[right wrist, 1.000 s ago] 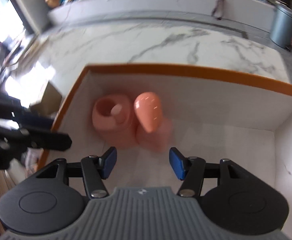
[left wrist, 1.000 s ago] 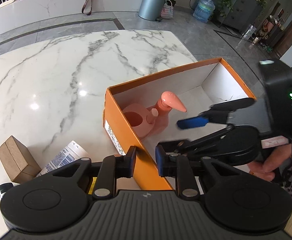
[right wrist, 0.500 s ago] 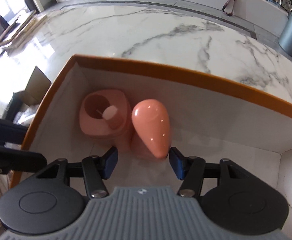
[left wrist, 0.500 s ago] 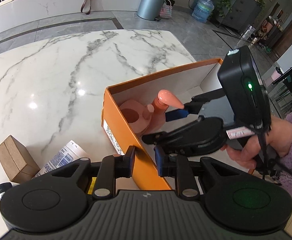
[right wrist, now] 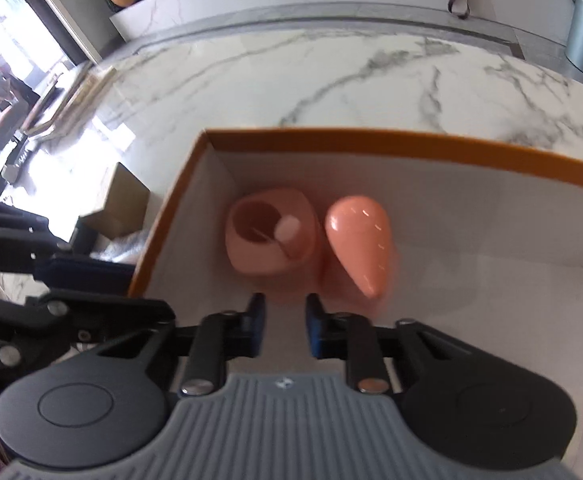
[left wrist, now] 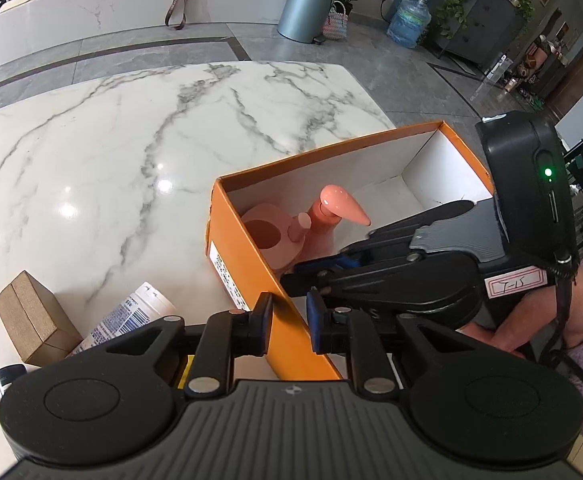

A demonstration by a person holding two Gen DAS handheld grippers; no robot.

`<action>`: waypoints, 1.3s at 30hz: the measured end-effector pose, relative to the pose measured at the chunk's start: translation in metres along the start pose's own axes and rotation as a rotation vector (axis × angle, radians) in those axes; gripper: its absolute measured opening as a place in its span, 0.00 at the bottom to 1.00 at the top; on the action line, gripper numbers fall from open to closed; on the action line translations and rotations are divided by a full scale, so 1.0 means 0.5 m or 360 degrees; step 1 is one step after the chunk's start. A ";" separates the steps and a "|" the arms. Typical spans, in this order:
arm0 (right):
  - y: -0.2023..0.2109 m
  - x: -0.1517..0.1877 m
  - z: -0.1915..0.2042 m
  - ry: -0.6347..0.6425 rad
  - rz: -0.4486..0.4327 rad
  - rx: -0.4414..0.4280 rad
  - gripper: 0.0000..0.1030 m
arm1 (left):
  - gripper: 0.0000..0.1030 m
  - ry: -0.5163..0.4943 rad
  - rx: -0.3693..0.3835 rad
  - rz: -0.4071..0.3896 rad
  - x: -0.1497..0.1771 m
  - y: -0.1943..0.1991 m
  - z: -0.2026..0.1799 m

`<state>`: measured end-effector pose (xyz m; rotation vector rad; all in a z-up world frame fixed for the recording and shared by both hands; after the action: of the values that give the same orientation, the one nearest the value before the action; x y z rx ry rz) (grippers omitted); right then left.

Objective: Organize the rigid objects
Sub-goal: 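Withdraw both tools from the box back to the item cluster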

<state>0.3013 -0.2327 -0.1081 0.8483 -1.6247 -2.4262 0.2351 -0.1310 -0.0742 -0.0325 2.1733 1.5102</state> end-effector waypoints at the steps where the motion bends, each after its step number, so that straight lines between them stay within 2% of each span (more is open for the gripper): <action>1: -0.002 -0.002 0.001 -0.0015 -0.0007 -0.0030 0.04 | 0.19 -0.0011 -0.0006 -0.0001 -0.001 0.000 0.000; 8: -0.006 -0.004 -0.011 -0.0199 -0.0038 -0.0080 0.04 | 0.19 -0.0051 -0.0029 -0.0002 -0.007 -0.002 -0.003; 13: 0.038 0.015 0.008 -0.0190 -0.0073 0.0058 0.08 | 0.20 -0.0061 -0.0034 -0.0041 0.009 0.033 -0.007; 17: 0.098 0.058 0.018 -0.0296 -0.0155 0.0139 0.13 | 0.20 -0.0010 -0.0051 -0.0101 0.037 0.077 0.002; 18: 0.113 0.070 0.023 -0.0331 -0.0186 0.0152 0.16 | 0.20 0.0018 -0.0053 -0.0114 0.045 0.091 0.008; 19: 0.129 0.085 0.029 -0.0369 -0.0222 0.0165 0.27 | 0.20 0.0043 -0.0058 -0.0128 0.055 0.104 0.016; 20: 0.144 0.099 0.038 -0.0395 -0.0257 0.0168 0.32 | 0.20 0.0063 -0.0071 -0.0143 0.067 0.117 0.024; 24: 0.188 0.149 0.091 -0.0453 -0.0345 0.0114 0.32 | 0.20 0.0139 -0.0165 -0.0178 0.124 0.164 0.059; 30: 0.212 0.181 0.201 -0.0316 -0.0446 0.0166 0.32 | 0.20 0.0222 -0.0220 -0.0186 0.223 0.204 0.096; 34: 0.193 0.184 0.258 -0.0304 -0.0471 0.0111 0.32 | 0.21 0.0274 -0.0225 -0.0221 0.268 0.226 0.125; 39: 0.133 0.180 0.318 -0.0260 -0.0430 0.0115 0.32 | 0.25 0.0342 -0.0213 -0.0269 0.302 0.235 0.166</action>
<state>0.1318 -0.1642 -0.0409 0.9602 -1.7668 -2.6964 0.0996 0.0264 -0.0545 -0.4308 2.1637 1.6133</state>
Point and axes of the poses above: each gripper's, at about its wrist camera, not at the fingertips, and y roughly against the way its jaws point, z to its left, x to its underside, the point moved 2 cm from there along -y, roughly the way its jaws point, and after that the axes turned 4 degrees about z, right-handed, at the moved point
